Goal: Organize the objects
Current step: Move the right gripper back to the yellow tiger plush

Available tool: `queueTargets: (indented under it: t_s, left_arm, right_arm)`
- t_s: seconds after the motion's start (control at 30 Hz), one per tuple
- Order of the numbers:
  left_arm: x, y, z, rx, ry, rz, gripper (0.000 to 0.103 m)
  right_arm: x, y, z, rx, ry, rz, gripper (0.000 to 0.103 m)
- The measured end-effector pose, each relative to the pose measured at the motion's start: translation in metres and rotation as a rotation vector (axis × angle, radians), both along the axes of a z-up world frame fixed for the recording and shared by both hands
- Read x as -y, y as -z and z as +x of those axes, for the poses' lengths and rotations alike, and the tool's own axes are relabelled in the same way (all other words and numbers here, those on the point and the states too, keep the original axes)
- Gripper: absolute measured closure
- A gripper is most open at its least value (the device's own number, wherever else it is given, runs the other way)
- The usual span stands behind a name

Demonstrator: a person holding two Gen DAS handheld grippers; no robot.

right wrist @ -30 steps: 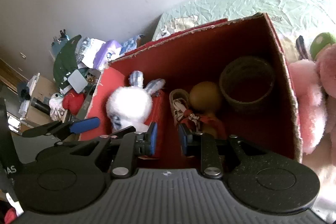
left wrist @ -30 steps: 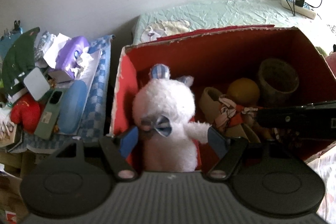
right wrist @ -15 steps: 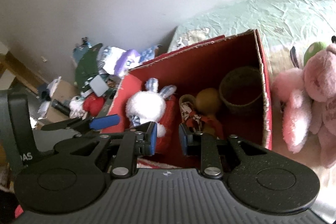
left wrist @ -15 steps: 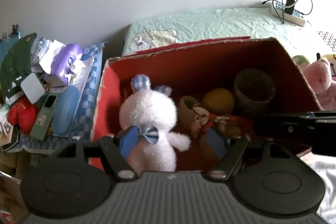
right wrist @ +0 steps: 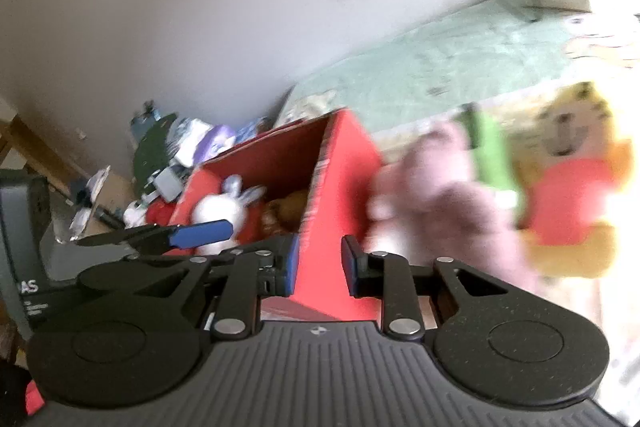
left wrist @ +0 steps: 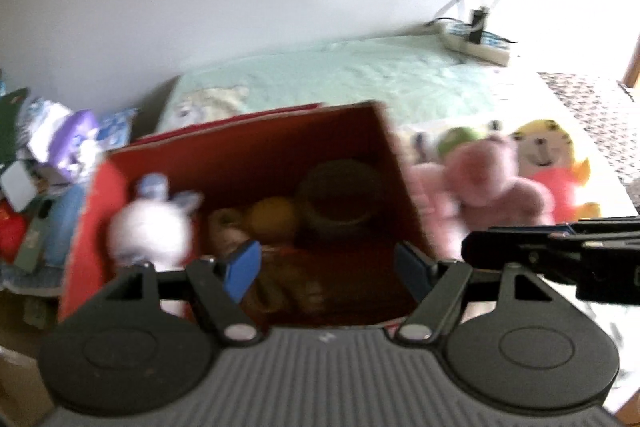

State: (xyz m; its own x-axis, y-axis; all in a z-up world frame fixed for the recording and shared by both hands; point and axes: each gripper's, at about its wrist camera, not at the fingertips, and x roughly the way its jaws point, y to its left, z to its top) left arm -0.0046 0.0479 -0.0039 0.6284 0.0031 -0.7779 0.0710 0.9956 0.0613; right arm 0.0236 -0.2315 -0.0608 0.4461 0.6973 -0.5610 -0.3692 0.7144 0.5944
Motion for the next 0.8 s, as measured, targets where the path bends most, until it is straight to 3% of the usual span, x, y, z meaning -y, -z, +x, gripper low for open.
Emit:
queueTargets:
  t_s: [0.5,0.8]
  left_arm:
    - [0.148,0.002,0.022,-0.019,0.262,-0.099,0.029]
    - [0.185,0.018,0.038,-0.064,0.278,-0.177,0.032]
  right_arm:
    - [0.130,0.008,0.007,-0.015,0.213,-0.005,0.077]
    - [0.166,0.032,0.027,-0.071,0.230,0.016,0.076]
